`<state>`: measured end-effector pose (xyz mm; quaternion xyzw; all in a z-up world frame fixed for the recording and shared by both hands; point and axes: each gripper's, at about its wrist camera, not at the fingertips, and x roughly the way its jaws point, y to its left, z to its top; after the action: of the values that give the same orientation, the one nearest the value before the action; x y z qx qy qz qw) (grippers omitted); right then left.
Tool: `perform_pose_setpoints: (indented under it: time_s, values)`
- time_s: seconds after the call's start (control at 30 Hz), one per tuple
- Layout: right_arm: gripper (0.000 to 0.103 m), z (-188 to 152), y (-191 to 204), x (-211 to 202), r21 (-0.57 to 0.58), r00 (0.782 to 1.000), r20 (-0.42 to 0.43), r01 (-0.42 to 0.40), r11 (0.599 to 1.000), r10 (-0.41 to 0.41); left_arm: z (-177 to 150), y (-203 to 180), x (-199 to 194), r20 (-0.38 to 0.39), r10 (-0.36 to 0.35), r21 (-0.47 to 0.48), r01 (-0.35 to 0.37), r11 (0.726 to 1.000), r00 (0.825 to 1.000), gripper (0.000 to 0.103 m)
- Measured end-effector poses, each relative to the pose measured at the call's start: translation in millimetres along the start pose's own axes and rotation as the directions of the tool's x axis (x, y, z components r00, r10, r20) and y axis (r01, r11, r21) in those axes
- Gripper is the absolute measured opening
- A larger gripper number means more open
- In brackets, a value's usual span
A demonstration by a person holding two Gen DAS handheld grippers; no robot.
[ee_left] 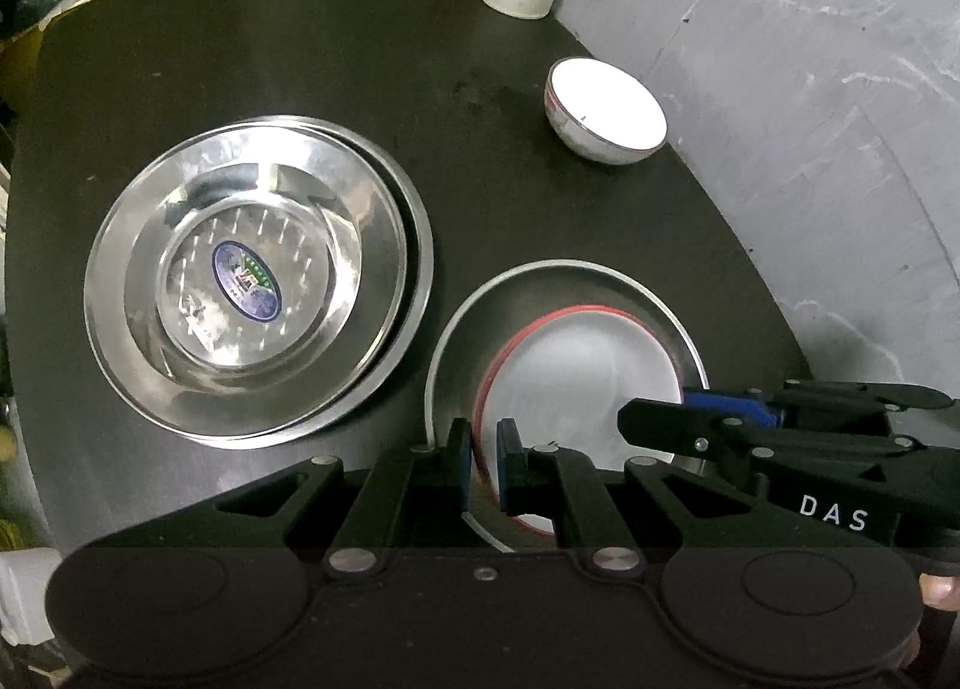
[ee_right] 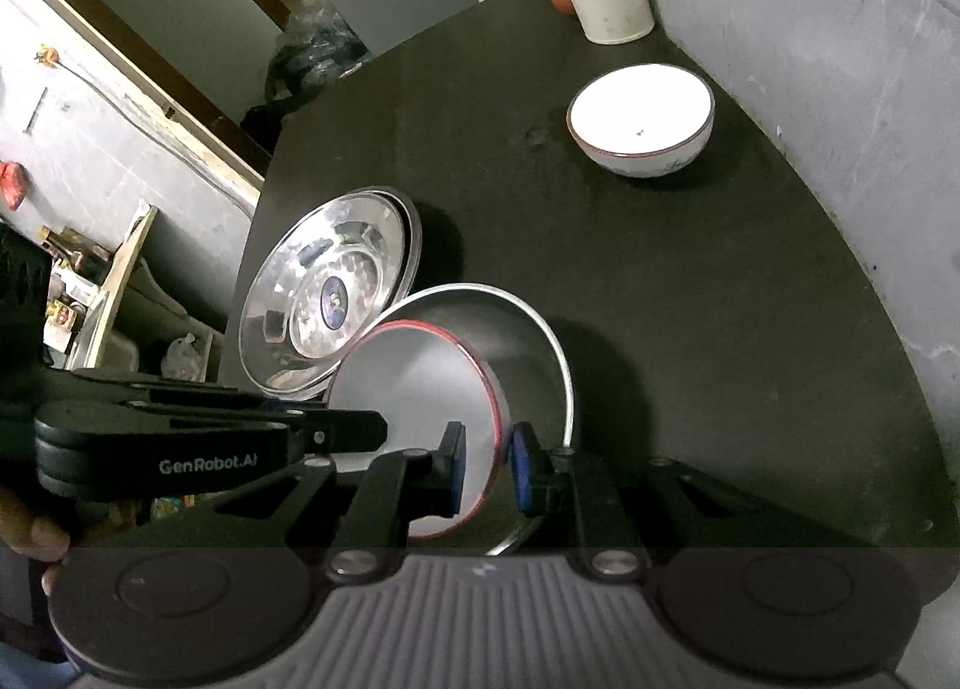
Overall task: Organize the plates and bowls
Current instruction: 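Lift the white bowl with both grippers and lower it into the steel bowl, then open both grippers and release the white bowl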
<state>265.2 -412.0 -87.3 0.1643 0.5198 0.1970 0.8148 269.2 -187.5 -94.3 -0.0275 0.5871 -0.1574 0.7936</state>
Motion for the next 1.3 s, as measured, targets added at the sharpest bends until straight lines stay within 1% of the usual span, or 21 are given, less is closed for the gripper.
perform_pose_setpoints:
  time_s: [0.1, 0.17, 0.33, 0.53, 0.8, 0.93, 0.97, 1.0, 1.03, 1.1, 1.13, 1.2, 1.27, 1.3]
  values:
    - [0.022, 0.7, -0.6, -0.1, -0.001, 1.0, -0.001, -0.001, 1.0, 0.001, 0.8, -0.2, 2.0, -0.005, -0.001, -0.002, 0.0, 1.0, 1.0, 0.009]
    - [0.025, 1.7, -0.6, 0.9, 0.0, 1.0, 0.002, -0.004, 1.0, 0.004, 1.5, 0.3, 3.2, -0.01, -0.002, -0.007, 0.002, 1.0, 1.0, 0.009]
    - [0.025, 3.2, -3.7, 1.4, 0.008, 1.0, 0.009, -0.01, 1.0, 0.01, 4.1, 1.4, 3.4, -0.008, 0.001, -0.011, -0.001, 1.0, 1.0, 0.013]
    - [0.026, 5.8, -4.6, 2.6, 0.011, 1.0, 0.012, -0.015, 1.0, 0.015, 6.7, 1.5, 2.8, -0.009, 0.006, -0.015, -0.006, 1.0, 1.0, 0.013]
    - [0.035, 7.1, -2.9, -5.1, -0.003, 0.999, 0.047, -0.018, 1.0, 0.018, 9.1, -0.7, -11.2, 0.043, 0.03, 0.01, -0.031, 0.999, 0.999, 0.017]
    - [0.039, 8.0, -3.7, -14.6, 0.0, 0.996, 0.092, -0.019, 1.0, 0.019, 11.1, -2.6, -19.5, 0.073, 0.037, 0.026, -0.039, 0.999, 0.997, 0.019]
    - [0.046, 8.4, -4.3, -17.4, 0.003, 0.994, 0.106, -0.019, 1.0, 0.018, 11.8, -2.9, -22.1, 0.081, 0.043, 0.03, -0.046, 0.999, 0.996, 0.027]
    - [0.051, 8.5, -4.4, -19.6, 0.005, 0.993, 0.12, -0.008, 1.0, 0.007, 12.7, -3.5, -25.0, 0.093, 0.061, 0.036, -0.065, 0.997, 0.994, 0.038]
    - [0.057, 8.9, -5.1, -22.1, 0.009, 0.991, 0.133, 0.004, 1.0, -0.005, 14.7, -4.5, -26.6, 0.105, 0.075, 0.04, -0.08, 0.996, 0.992, 0.043]
    - [0.062, 9.4, -7.7, -26.0, 0.024, 0.988, 0.157, 0.005, 1.0, -0.008, 18.2, -4.5, -31.6, 0.129, 0.091, 0.046, -0.097, 0.994, 0.987, 0.053]
    - [0.067, 9.6, -9.7, -27.4, 0.035, 0.986, 0.167, 0.0, 0.999, -0.006, 19.7, -4.9, -32.9, 0.137, 0.095, 0.048, -0.103, 0.994, 0.986, 0.056]
    - [0.075, 10.0, -12.8, -29.2, 0.053, 0.983, 0.182, 0.001, 0.999, -0.011, 23.2, -5.8, -35.4, 0.155, 0.11, 0.055, -0.119, 0.991, 0.982, 0.07]
    - [0.081, 10.7, -15.6, -30.9, 0.069, 0.98, 0.198, -0.001, 0.998, -0.013, 26.2, -4.9, -39.1, 0.175, 0.122, 0.063, -0.135, 0.989, 0.977, 0.079]
    - [0.087, 11.1, -16.7, -31.3, 0.076, 0.979, 0.205, -0.002, 0.997, -0.014, 28.7, -4.9, -40.6, 0.186, 0.128, 0.067, -0.142, 0.988, 0.974, 0.083]
